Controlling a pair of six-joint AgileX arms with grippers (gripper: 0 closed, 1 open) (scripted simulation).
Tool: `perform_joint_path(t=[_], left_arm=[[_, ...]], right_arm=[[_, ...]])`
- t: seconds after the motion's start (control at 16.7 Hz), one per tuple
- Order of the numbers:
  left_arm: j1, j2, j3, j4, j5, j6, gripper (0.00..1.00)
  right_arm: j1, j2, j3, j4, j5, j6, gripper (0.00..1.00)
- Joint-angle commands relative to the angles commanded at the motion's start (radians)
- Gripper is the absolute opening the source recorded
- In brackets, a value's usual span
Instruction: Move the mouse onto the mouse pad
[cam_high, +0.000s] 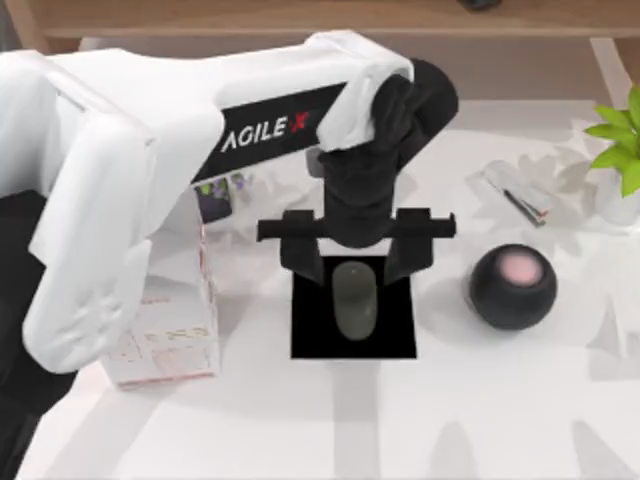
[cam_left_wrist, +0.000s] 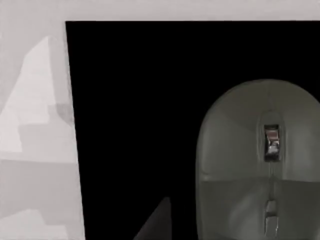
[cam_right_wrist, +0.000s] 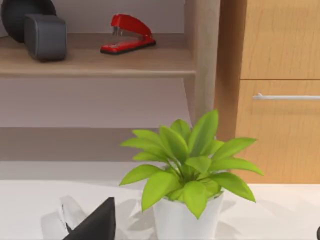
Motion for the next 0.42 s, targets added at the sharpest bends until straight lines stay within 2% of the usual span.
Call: perform_joint_path(t=[0.06, 0.12, 0.42], left_arm=[[0.0, 0.0, 0.0, 0.0, 0.0, 0.0, 0.98], [0.0, 0.0, 0.0, 0.0, 0.0, 0.0, 1.0], [0.0, 0.0, 0.0, 0.0, 0.0, 0.0, 1.0]], right_arm=[[0.0, 0.0, 0.0, 0.0, 0.0, 0.0, 1.0], [0.0, 0.0, 0.0, 0.0, 0.0, 0.0, 1.0], [0.0, 0.0, 0.0, 0.0, 0.0, 0.0, 1.0]])
